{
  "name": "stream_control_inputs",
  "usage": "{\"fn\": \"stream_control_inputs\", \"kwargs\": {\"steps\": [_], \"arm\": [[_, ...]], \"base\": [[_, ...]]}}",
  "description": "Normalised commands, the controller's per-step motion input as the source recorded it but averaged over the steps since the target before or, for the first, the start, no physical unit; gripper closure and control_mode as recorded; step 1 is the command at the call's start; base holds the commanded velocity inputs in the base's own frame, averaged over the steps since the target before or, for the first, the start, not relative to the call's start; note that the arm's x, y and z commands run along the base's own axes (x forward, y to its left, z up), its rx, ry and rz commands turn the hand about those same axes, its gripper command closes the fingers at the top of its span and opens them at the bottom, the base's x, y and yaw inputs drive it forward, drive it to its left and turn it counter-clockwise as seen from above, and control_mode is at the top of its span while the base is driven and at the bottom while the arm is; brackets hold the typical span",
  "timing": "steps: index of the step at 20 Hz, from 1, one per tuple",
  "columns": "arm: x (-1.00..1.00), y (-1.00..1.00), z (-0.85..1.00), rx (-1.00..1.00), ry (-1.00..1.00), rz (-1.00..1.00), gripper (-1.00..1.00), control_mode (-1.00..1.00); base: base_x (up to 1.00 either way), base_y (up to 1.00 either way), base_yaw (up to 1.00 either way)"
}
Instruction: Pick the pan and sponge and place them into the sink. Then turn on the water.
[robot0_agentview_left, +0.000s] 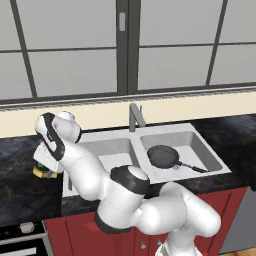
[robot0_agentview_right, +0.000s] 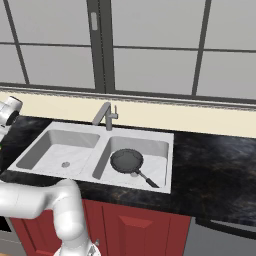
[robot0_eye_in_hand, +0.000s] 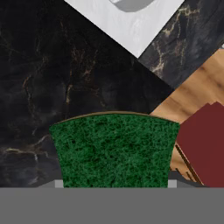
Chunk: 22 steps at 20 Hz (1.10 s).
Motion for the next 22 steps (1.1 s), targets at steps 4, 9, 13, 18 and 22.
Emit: {"fn": "stream_control_inputs", "kwargs": {"steps": [4,9,13,18,22], "arm": [[-0.23,-0.21,0.26,0.11,0.1,-0.09,1.0,-1.0],[-0.37,-0.2,0.3,0.13,0.08,-0.05,1.0,-1.0],[-0.55,-0.11,0.25,0.04,-0.03,-0.01,1.0,-1.0],[-0.43,-0.18,0.19,-0.14,-0.16,0.0,1.0,-1.0],[-0.32,-0.19,0.05,-0.21,-0.17,-0.02,1.0,-1.0]], "base": [[0.0,0.0,0.0],[0.0,0.0,0.0],[0.0,0.0,0.0],[0.0,0.0,0.0],[0.0,0.0,0.0]]}}
